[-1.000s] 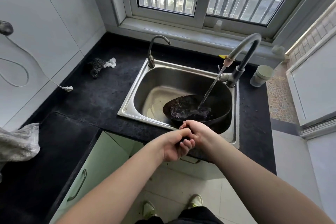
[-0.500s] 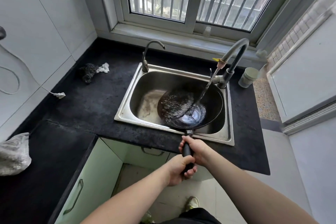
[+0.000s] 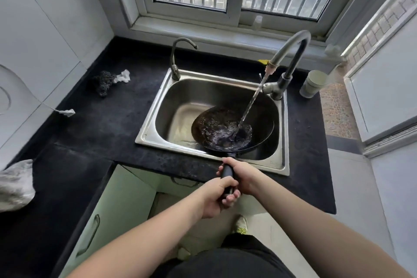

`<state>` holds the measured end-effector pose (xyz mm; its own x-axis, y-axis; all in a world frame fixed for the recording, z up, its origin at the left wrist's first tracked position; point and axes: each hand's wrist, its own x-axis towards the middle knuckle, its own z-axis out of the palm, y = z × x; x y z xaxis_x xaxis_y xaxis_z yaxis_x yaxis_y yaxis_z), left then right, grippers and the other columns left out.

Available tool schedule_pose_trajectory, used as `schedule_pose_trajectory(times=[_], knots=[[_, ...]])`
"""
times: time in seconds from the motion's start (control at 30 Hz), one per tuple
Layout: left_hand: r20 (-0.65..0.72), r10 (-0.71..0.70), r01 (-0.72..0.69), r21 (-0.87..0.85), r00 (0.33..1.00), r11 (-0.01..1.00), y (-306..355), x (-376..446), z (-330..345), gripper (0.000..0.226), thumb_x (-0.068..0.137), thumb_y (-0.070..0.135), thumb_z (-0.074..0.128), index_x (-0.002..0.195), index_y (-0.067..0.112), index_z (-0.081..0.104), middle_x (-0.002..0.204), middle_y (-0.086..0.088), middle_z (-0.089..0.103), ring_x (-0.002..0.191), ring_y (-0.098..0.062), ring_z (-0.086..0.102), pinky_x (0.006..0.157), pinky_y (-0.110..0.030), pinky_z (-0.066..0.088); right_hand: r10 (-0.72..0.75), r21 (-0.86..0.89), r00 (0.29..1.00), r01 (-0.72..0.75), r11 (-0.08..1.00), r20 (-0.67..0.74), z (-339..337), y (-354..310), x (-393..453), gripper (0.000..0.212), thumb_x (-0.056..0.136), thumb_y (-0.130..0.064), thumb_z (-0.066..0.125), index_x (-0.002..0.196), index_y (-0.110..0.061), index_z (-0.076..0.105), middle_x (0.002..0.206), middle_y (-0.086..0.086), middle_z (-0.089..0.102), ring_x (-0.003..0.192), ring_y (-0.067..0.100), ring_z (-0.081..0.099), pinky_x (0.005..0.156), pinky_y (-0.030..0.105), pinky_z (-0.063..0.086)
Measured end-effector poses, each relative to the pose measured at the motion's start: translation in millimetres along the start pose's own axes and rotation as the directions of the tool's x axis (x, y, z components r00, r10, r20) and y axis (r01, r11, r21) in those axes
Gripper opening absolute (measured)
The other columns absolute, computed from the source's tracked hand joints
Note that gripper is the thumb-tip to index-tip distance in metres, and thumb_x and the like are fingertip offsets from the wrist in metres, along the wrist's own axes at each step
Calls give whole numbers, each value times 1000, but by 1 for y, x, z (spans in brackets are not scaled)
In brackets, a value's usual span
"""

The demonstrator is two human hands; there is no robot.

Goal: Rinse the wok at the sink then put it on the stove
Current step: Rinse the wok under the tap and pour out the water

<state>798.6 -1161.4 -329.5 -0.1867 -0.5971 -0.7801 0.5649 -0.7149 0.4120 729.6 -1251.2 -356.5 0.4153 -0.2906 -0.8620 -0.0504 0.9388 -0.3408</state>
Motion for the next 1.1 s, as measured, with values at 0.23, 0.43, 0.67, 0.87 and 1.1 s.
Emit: schedule_pose_trajectory(times=[0.23,0.43,0.67,0.87,1.1], knots=[[-30,-49,45,-123,998,991,-1,2,16,19,93,7,41,74,11,39,51,-2,46,30,-5,31,30,-14,18,112,-94,988,-102,990,108,-22,-11,6,32,95,-32,55,76,-6,56,63,5,61,66,19,56,70,29,48],[-55,-70,63,-117,996,991,14,5,34,21,93,6,39,72,12,39,52,-1,45,30,-4,30,29,-12,18,281,-289,936,-214,933,212,-38,-36,-2,46,92,-47,52,79,-3,60,66,7,63,65,21,60,70,31,46],[-81,-68,64,-52,994,997,17,6,43,26,92,5,39,67,12,39,52,-2,45,30,-5,29,32,-14,17,204,-789,970,-23,613,130,-68,-97,-6,50,94,-62,38,84,-16,55,70,1,66,60,13,60,57,23,46],[-96,-38,38,6,995,999,13,4,45,30,92,3,40,63,12,37,52,-4,44,31,-7,28,32,-16,19,-499,-758,866,317,570,-13,-74,-231,7,29,103,-28,37,83,-14,53,77,8,58,47,11,49,41,15,38],[-118,-30,33,25,993,999,13,4,51,30,91,3,39,63,12,37,50,-4,44,30,-7,28,33,-16,18,-785,-957,583,289,-41,210,-42,-307,37,33,93,-39,45,116,-20,58,99,5,64,92,28,63,75,35,47]])
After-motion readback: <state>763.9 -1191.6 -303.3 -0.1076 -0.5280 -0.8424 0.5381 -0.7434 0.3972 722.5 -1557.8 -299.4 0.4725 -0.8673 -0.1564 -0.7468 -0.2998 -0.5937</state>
